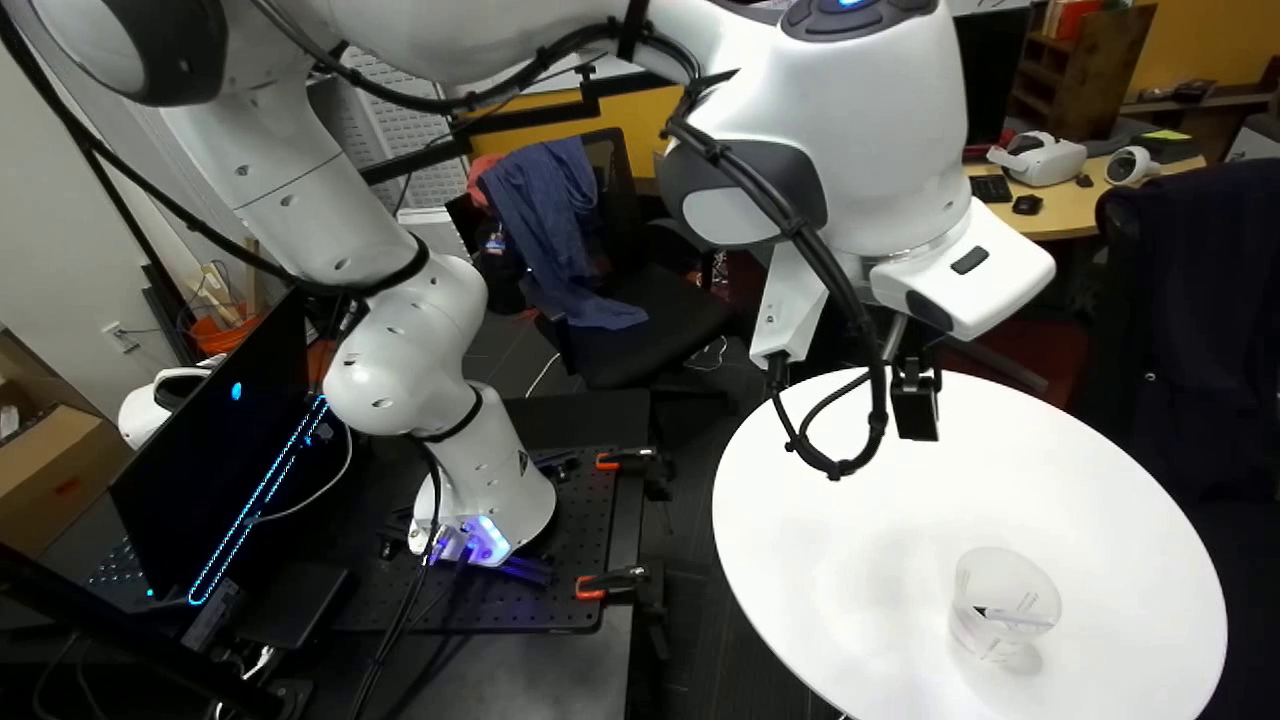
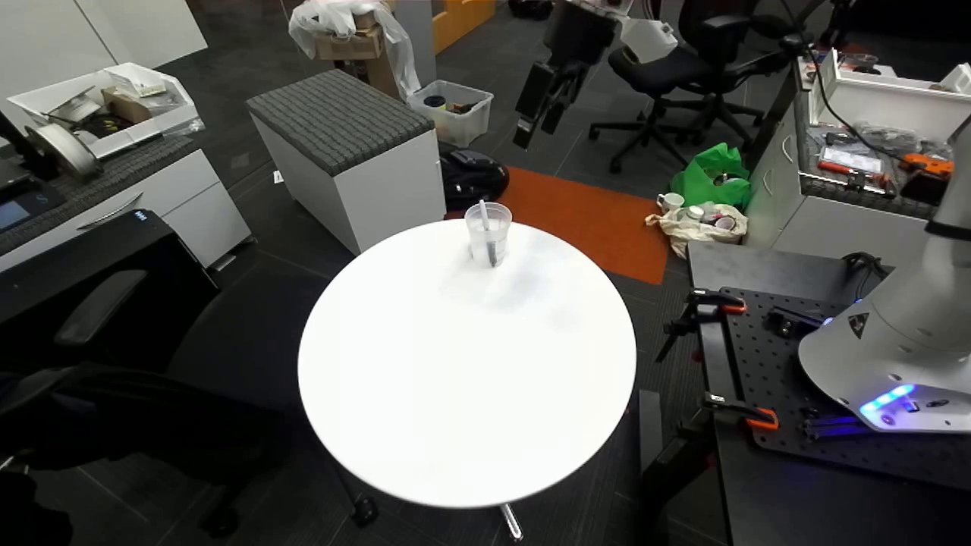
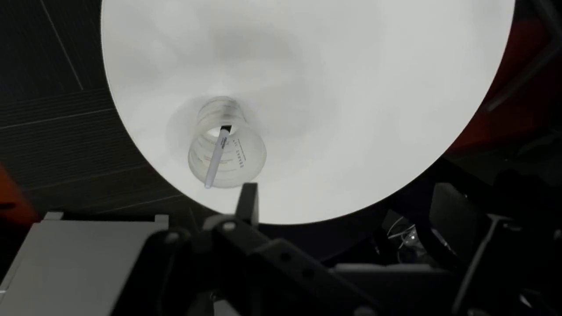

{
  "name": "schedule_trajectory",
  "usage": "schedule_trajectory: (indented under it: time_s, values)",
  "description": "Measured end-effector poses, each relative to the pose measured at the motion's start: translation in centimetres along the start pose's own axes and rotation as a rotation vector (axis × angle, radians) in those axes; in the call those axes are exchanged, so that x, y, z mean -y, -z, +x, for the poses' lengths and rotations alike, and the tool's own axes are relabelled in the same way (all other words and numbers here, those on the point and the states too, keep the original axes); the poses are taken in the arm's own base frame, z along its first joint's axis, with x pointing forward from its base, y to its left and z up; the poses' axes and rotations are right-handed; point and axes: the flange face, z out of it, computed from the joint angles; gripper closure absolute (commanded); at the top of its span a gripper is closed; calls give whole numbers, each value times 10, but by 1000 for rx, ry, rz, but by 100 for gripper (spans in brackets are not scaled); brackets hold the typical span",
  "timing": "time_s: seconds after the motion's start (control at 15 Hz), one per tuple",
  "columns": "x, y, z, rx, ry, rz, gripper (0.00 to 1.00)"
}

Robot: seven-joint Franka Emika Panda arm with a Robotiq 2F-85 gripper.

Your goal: Put the marker on the table

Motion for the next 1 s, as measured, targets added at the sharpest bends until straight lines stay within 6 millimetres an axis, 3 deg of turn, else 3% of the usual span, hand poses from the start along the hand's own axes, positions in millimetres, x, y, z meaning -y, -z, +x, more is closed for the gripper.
schedule_trajectory:
  time_s: [0.4,0.6,0.8,1.0]
  values:
    - [5,-45,1,-244,-63,-135,0]
    - [-10,-68,-5,-301,-89,-205,0]
    - [-38,-71,-4,-330,-135,-276,0]
    - [-44,-66,-2,-376,-168,-323,0]
